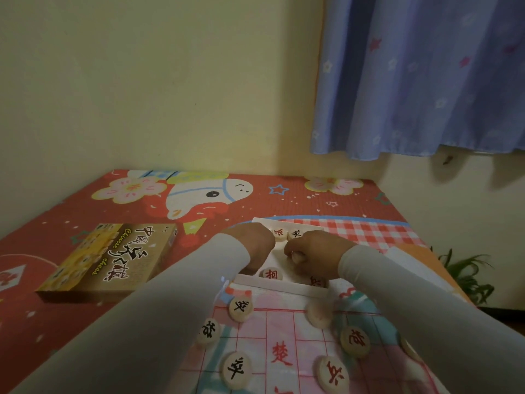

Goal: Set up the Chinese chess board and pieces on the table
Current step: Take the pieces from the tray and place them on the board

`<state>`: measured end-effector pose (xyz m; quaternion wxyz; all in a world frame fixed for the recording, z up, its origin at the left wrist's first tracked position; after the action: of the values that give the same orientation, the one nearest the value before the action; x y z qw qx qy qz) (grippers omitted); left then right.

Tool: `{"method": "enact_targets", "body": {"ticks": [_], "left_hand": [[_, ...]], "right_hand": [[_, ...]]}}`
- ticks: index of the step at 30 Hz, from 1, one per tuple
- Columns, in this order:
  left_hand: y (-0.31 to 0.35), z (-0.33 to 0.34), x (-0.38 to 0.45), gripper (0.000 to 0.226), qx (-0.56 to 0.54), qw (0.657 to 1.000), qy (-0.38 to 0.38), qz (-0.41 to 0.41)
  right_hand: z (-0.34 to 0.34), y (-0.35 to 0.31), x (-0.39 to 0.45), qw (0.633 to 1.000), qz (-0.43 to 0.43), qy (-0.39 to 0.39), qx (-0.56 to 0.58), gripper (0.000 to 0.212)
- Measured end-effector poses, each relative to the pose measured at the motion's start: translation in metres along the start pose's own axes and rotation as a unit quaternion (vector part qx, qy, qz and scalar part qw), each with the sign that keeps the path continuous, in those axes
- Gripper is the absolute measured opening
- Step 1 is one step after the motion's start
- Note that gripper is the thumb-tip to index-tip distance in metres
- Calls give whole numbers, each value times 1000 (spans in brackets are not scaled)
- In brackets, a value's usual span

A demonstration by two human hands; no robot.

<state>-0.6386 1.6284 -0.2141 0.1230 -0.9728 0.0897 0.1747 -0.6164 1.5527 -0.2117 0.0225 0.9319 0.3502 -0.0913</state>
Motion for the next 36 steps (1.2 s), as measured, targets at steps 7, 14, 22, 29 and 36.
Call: {"method": "enact_targets", "body": {"ticks": [7, 14, 22, 29, 36], "left_hand": [[-4, -5, -3, 28, -99, 995, 1, 11], [9, -11, -7, 28, -200, 979, -28, 39], [16, 0, -1, 32, -242, 969, -55, 18], [14, -1, 0, 20, -176, 984, -24, -9], [7, 1, 4, 12, -92, 995, -9, -23]], "right_hand": [[-14, -1, -13, 999, -4, -17, -32, 36], [-1, -7, -1, 999, 12, -30, -27, 37], [6, -8, 7, 999, 14, -27, -30, 32], [-7, 2, -4, 999, 31, -24, 0, 16], [-11, 4, -39, 989, 21, -138, -55, 30]]}}
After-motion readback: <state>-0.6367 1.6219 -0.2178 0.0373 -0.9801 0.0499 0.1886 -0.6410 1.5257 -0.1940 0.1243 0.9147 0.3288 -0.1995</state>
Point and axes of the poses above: each hand's wrist, its own x-axis towards the middle knuckle, its own z-axis out of the palm, y = z × x, the point moved 10 cm from there along x, towards the middle knuckle, and after that the axes turned 10 degrees about z, right-handed, at the moved point
